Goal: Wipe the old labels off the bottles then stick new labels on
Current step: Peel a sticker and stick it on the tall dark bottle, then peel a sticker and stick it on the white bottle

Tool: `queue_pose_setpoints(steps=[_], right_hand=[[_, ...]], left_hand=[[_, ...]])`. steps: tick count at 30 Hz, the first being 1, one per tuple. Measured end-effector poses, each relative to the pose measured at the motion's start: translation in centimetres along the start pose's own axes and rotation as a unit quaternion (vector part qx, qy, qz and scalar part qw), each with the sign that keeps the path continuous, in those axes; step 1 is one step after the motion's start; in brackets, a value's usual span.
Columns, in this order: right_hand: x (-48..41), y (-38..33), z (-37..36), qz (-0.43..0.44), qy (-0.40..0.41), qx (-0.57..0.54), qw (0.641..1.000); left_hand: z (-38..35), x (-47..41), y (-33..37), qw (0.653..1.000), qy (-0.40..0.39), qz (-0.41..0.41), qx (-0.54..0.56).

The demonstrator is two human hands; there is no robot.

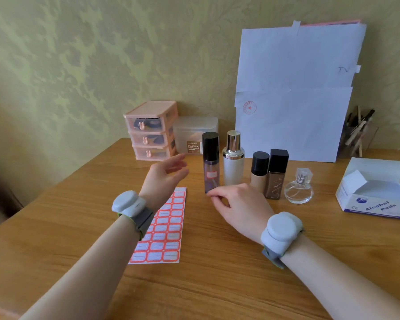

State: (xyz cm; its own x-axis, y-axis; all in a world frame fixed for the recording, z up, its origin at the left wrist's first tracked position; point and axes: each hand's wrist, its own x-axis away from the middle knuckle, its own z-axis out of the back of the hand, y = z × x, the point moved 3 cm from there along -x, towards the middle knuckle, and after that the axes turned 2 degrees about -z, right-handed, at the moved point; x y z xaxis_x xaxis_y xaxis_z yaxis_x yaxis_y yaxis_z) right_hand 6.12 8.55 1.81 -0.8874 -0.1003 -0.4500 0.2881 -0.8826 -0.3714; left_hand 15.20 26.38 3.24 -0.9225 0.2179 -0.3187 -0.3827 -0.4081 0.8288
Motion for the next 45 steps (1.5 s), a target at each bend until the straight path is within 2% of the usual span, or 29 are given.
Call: queue_pose_setpoints(steps=[3,6,9,14,18,23,29,31,33,35,37,40,45], right_hand=[[-1.1,-1.2,-0.7,0.015,-0.047,0.015,0.999],[-2.3,-3.1,-2.8,0.032,-0.093,0.021,0.995],[-3.6,-4.7,-5.1,0.018,-0.114,0.023,0.993],[-4.7,-5.0,-7.3,-0.014,-0.136,0.057,0.989],[-4.1,-4.3,-7.5,-0.039,-0.153,0.041,0.987],[-3.2,-3.9,-7.7,-0.031,-0.136,0.03,0.99],[-3.2,-3.4,-7.7,-0.038,-0.128,-0.009,0.991],[-3.2,-3.3,-7.6,-0.041,-0.124,-0.019,0.991],[-3.1,-3.3,-7.6,-0.047,-0.117,-0.028,0.992],[-3.2,-3.2,-7.6,-0.053,-0.104,-0.032,0.993],[-3.2,-3.1,-7.4,-0.055,-0.085,-0.034,0.994],[-3.2,-3.1,-7.1,-0.053,-0.068,-0.044,0.995],[-3.2,-3.6,-6.9,-0.046,-0.042,-0.044,0.997]], left_hand=[[3.2,1.1,-1.5,0.992,-0.008,0.005,-0.125],[5.3,2.6,-4.0,0.967,-0.029,0.051,-0.249],[5.9,3.7,-5.7,0.946,-0.038,0.091,-0.309],[3.7,4.5,-6.3,0.931,-0.115,0.068,-0.34],[3.8,3.9,-6.1,0.944,-0.076,0.044,-0.318],[2.4,2.8,-6.1,0.915,-0.131,0.061,-0.377],[2.0,2.3,-5.9,0.916,-0.131,0.053,-0.375],[1.9,2.4,-5.6,0.922,-0.129,0.049,-0.362],[2.1,2.5,-5.5,0.944,-0.102,0.036,-0.312],[2.6,2.7,-5.6,0.976,-0.071,0.038,-0.203],[3.1,3.0,-5.6,0.994,-0.06,0.056,-0.077],[3.4,3.2,-5.5,0.995,-0.065,0.073,0.026],[3.4,3.3,-5.5,0.983,-0.061,0.117,0.131]])
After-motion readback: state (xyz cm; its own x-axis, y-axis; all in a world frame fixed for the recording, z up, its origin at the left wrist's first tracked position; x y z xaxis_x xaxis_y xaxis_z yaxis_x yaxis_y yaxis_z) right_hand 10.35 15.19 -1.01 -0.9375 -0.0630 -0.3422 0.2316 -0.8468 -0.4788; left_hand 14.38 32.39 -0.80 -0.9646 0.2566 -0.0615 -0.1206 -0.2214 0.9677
